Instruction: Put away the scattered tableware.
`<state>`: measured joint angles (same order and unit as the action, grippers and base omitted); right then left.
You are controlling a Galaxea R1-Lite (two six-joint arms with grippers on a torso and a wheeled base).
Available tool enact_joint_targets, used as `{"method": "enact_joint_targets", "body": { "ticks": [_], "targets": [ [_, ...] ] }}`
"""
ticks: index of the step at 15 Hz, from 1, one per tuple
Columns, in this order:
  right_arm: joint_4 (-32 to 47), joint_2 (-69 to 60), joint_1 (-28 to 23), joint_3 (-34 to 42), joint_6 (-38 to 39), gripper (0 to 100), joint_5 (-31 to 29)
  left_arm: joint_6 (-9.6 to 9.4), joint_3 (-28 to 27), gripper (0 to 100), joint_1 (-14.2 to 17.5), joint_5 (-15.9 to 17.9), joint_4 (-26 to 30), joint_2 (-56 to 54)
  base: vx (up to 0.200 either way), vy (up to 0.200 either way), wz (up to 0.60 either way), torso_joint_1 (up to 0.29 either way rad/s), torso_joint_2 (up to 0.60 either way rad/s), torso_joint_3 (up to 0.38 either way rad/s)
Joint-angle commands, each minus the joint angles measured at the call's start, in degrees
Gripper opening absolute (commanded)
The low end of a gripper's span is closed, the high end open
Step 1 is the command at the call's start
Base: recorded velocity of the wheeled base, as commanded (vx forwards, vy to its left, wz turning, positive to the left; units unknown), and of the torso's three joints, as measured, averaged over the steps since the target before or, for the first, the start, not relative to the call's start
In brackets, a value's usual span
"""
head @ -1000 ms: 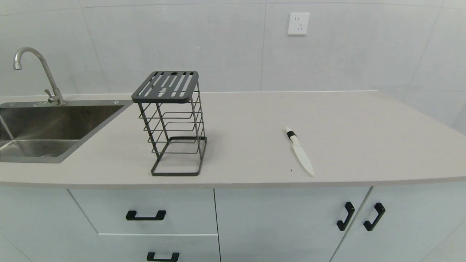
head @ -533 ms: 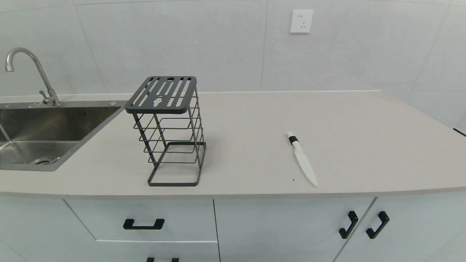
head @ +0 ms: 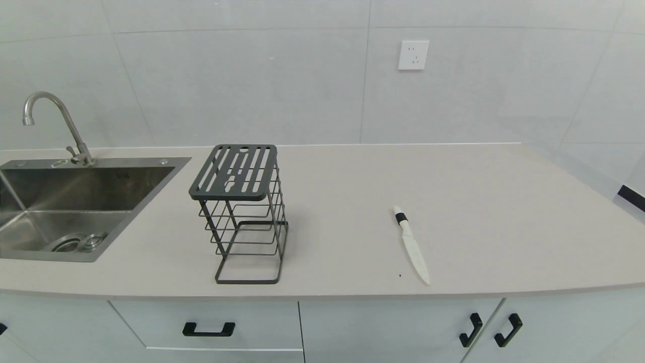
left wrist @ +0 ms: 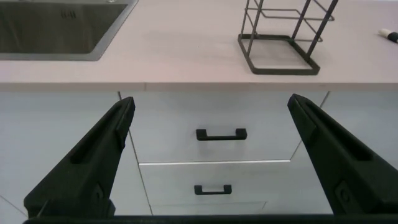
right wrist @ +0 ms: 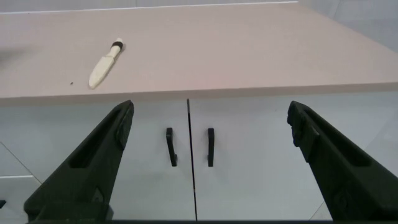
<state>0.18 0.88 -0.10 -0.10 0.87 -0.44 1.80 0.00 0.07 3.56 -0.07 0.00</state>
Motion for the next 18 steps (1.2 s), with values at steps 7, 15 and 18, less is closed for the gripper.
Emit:
{"method": "enact_joint_targets", "body": {
  "ticks": [7,15,18],
  "targets": [
    [-0.01,0.09,0.01,0.01,0.01,100,0.00,-0.49,0.00,100,0.01,-0.31,-0.10,0.09,0.000,0.000,0.00,0.280,-0.54,-0.261],
    [-0.01,0.00,-0.08,0.01,-0.07,100,0.00,-2.33,0.00,100,0.01,0.13,-0.01,0.09,0.000,0.000,0.00,0.019,-0.04,-0.019],
    [-0.01,0.00,-0.08,0.01,0.01,100,0.00,-1.89,0.00,100,0.01,0.04,-0.10,0.09,0.000,0.000,0.00,0.000,0.00,0.000]
  ]
}}
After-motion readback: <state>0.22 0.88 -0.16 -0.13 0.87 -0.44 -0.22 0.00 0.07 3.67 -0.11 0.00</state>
